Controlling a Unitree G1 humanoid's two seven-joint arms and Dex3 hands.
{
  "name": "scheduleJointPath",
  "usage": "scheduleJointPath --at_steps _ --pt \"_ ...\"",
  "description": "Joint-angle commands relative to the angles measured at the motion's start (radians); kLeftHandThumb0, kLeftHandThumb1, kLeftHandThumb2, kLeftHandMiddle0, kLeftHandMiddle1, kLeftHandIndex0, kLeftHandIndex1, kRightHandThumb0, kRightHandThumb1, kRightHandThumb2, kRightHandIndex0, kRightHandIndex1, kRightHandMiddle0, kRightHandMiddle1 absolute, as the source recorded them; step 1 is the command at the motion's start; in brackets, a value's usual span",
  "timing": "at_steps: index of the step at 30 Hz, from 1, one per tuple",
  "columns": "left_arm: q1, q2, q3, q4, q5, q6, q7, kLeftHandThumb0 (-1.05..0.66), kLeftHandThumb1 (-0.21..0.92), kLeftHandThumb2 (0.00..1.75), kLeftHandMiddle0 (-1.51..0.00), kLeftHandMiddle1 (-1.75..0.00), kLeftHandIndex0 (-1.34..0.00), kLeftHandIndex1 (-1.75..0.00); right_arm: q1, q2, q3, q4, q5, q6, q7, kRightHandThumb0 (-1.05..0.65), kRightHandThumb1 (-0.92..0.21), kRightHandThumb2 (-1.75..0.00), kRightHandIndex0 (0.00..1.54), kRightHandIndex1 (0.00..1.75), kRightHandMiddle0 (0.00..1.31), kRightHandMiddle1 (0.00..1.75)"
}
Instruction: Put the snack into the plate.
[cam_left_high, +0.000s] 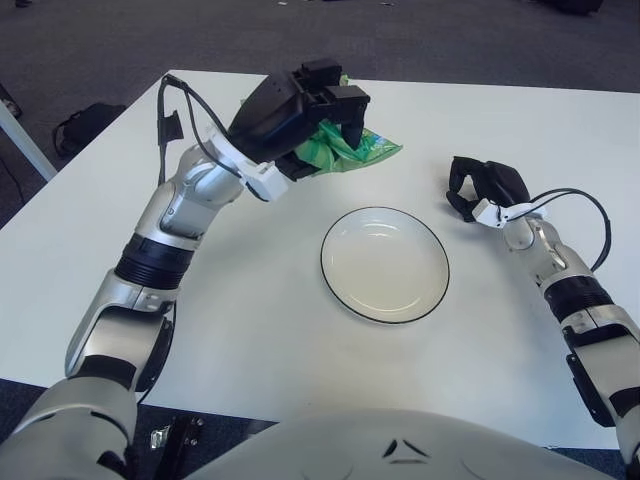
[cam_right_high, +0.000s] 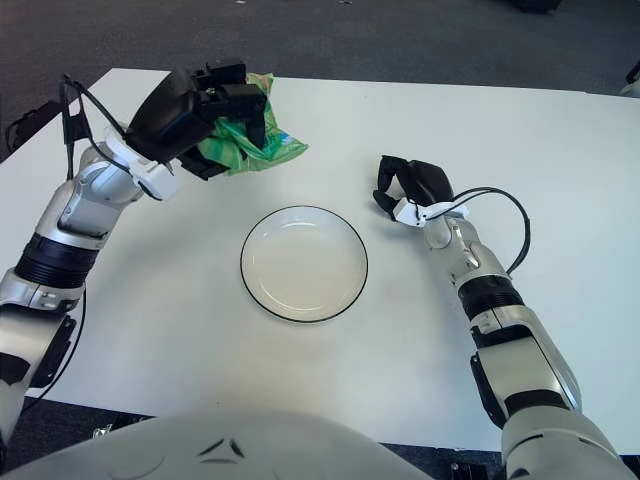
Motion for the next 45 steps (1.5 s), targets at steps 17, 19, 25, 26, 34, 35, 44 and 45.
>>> scheduleJointPath --at_steps 17,19,25,26,34,35,44,45 --pt "-0.005 -0.017 0.041 0.019 -0.010 -0.029 -0.033 0.57 0.09 1.59 -0.80 -1.75 -1.04 -1.75 0.088 0.032 0.058 0.055 -0.054 0.066 0.065 -0.50 -0.27 -1.37 1.22 1.75 0.65 1.75" --pt "-0.005 -0.017 0.043 0.021 -0.011 -0.032 -0.034 0.57 0.09 1.59 -0.80 -1.75 -1.04 -1.75 0.087 0.033 0.059 0.056 -0.055 0.068 0.064 -0.50 -0.27 -1.37 1.22 1.75 0.65 1.75" --pt "-0.006 -0.017 0.050 0.029 -0.014 -0.040 -0.038 0.57 0.09 1.59 -0.80 -1.75 -1.04 -1.75 0.085 0.037 0.061 0.054 -0.055 0.073 0.064 -0.50 -0.27 -1.37 1.22 1.75 0.65 1.75" --pt "-0.006 -0.016 0.051 0.031 -0.015 -0.042 -0.039 0.57 0.09 1.59 -0.80 -1.75 -1.04 -1.75 0.084 0.037 0.062 0.054 -0.055 0.074 0.065 -0.50 -0.27 -1.37 1.22 1.75 0.65 1.75" --pt "0.170 -0.097 -0.283 -0.080 0.070 -0.183 -0.146 0.09 0.25 1.40 -0.64 -1.75 -0.56 -1.72 0.040 0.036 0.093 0.126 -0.069 0.046 0.096 -0.49 -0.31 -1.33 1.18 1.75 0.62 1.75" --pt "0.162 -0.129 -0.295 -0.071 0.110 -0.179 -0.125 0.07 0.23 1.41 -0.65 -1.75 -0.55 -1.71 0.041 0.036 0.093 0.124 -0.067 0.047 0.096 -0.49 -0.31 -1.33 1.18 1.75 0.62 1.75" --pt "0.199 -0.199 -0.274 0.030 0.251 -0.279 0.006 0.00 0.29 1.32 -0.59 -1.75 -0.53 -1.62 0.042 0.039 0.101 0.109 -0.070 0.066 0.093 -0.48 -0.33 -1.30 1.17 1.75 0.60 1.75" --pt "0.201 -0.199 -0.270 0.035 0.251 -0.285 0.009 0.00 0.30 1.30 -0.58 -1.75 -0.52 -1.61 0.041 0.040 0.102 0.108 -0.071 0.068 0.093 -0.48 -0.33 -1.30 1.17 1.75 0.60 1.75"
